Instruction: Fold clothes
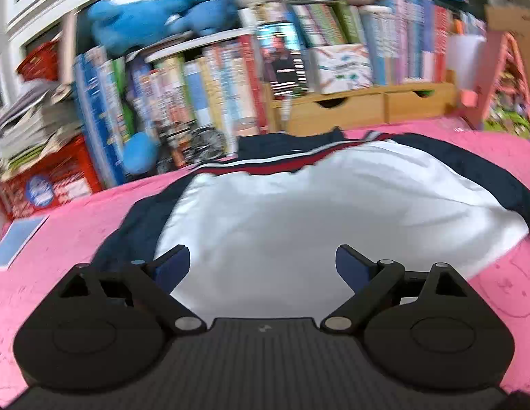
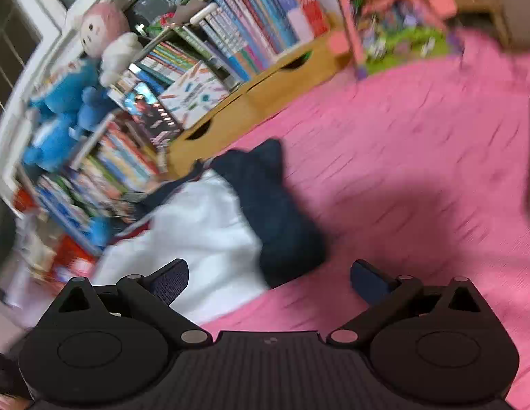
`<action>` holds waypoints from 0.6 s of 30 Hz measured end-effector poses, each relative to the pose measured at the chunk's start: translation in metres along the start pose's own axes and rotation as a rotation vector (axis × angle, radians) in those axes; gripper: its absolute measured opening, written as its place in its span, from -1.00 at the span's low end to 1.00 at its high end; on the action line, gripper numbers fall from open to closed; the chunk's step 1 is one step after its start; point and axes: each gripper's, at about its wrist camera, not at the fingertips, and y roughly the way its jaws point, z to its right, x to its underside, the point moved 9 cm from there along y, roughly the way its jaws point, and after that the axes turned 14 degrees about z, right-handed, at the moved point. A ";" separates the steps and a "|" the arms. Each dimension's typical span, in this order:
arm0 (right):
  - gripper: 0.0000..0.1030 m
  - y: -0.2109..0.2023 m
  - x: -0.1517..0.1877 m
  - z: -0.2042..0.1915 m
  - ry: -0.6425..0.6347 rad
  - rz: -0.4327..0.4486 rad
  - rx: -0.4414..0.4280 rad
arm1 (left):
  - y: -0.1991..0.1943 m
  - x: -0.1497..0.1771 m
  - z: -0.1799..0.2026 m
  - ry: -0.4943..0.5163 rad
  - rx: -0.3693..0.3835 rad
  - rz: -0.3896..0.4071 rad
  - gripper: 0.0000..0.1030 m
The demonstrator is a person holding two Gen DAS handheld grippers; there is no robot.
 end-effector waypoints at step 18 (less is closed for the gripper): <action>1.00 0.010 0.007 -0.009 0.082 -0.019 -0.044 | 0.012 0.021 0.026 0.027 0.101 -0.037 0.85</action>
